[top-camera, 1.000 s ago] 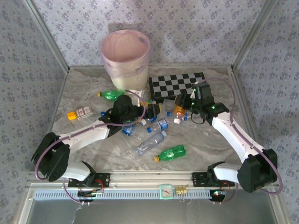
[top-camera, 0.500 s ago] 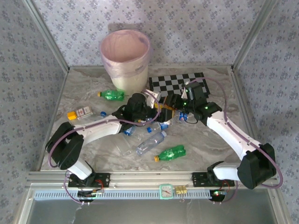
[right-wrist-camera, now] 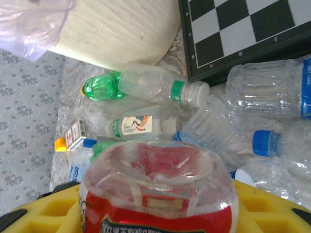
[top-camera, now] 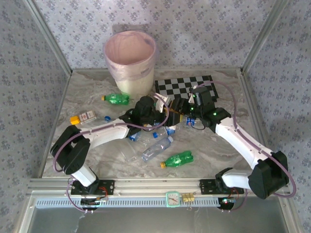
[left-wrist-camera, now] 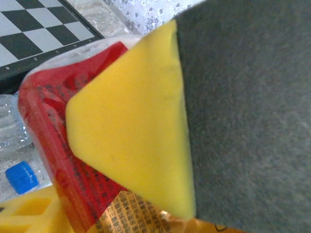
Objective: Put the plastic bottles in the bin
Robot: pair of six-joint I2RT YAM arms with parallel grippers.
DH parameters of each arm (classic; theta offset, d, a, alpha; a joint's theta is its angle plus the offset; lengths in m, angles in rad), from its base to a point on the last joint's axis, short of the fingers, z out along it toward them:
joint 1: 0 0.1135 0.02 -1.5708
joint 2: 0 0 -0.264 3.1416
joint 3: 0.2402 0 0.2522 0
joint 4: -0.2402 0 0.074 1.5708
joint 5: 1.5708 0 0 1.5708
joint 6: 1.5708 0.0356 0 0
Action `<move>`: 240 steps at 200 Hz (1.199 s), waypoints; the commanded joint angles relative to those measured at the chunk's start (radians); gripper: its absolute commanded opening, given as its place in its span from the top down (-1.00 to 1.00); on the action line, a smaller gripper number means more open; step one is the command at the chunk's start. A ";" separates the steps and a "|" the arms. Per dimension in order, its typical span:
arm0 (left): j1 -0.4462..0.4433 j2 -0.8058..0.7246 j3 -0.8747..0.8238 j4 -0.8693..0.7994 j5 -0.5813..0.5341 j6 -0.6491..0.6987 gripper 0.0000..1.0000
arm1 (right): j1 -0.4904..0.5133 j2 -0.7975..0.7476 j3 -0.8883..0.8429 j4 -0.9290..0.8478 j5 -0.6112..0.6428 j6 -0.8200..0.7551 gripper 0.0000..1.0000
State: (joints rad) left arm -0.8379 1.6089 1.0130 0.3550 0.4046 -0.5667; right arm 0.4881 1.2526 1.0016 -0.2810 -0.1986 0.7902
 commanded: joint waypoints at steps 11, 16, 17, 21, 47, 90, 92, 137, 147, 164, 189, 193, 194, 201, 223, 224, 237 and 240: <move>-0.003 0.005 0.014 0.024 -0.002 0.009 -0.02 | 0.021 -0.023 -0.006 0.007 -0.009 0.027 -0.18; -0.001 -0.001 0.011 0.025 -0.009 0.008 0.02 | 0.021 -0.024 -0.006 0.008 -0.010 0.027 -0.20; -0.001 -0.001 0.010 0.025 -0.011 0.008 0.03 | 0.021 -0.024 -0.006 0.006 -0.010 0.027 -0.21; -0.001 -0.005 0.006 0.025 -0.019 0.009 0.06 | 0.021 -0.024 -0.006 0.005 -0.009 0.027 -0.23; -0.002 -0.036 -0.026 0.020 -0.085 0.012 0.08 | 0.011 -0.037 0.003 -0.016 0.008 0.018 -0.48; 0.018 -0.087 -0.077 -0.012 -0.178 0.009 0.08 | -0.067 -0.096 0.006 -0.082 0.021 -0.012 -0.61; 0.020 -0.090 -0.080 -0.012 -0.180 0.008 0.08 | -0.075 -0.103 0.004 -0.084 0.022 -0.011 -0.61; 0.090 -0.171 -0.055 -0.103 -0.200 0.069 0.09 | -0.168 -0.168 -0.062 -0.099 0.052 -0.015 -0.66; 0.115 -0.189 -0.015 -0.140 -0.194 0.102 0.09 | -0.175 -0.171 -0.079 -0.099 0.056 -0.011 -0.68; 0.174 -0.205 0.086 -0.229 -0.185 0.167 0.08 | -0.178 -0.167 -0.107 -0.088 0.059 -0.003 -0.76; 0.260 -0.189 0.273 -0.342 -0.185 0.261 0.09 | -0.173 -0.152 -0.138 -0.062 0.047 0.009 -1.00; 0.272 -0.181 0.307 -0.358 -0.187 0.273 0.09 | -0.172 -0.149 -0.140 -0.060 0.047 0.009 -1.00; 0.276 -0.179 0.317 -0.362 -0.187 0.277 0.09 | -0.171 -0.148 -0.141 -0.059 0.047 0.009 -1.00; 0.299 -0.166 0.371 -0.384 -0.189 0.295 0.09 | -0.169 -0.141 -0.144 -0.056 0.045 0.009 -1.00; 0.364 -0.116 0.523 -0.424 -0.202 0.336 0.10 | -0.155 -0.121 -0.140 -0.060 0.047 0.000 -1.00; 0.367 -0.113 0.530 -0.426 -0.202 0.339 0.10 | -0.154 -0.121 -0.140 -0.061 0.049 -0.001 -1.00; 0.402 -0.068 0.615 -0.452 -0.225 0.363 0.11 | -0.141 -0.119 -0.141 -0.068 0.065 -0.010 -1.00; 0.410 -0.059 0.641 -0.462 -0.229 0.367 0.12 | -0.137 -0.119 -0.140 -0.070 0.068 -0.011 -1.00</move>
State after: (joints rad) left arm -0.4759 1.4769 1.5146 -0.0093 0.2062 -0.2893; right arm 0.3271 1.1290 0.8661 -0.3401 -0.1535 0.7963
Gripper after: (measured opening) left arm 0.503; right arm 0.997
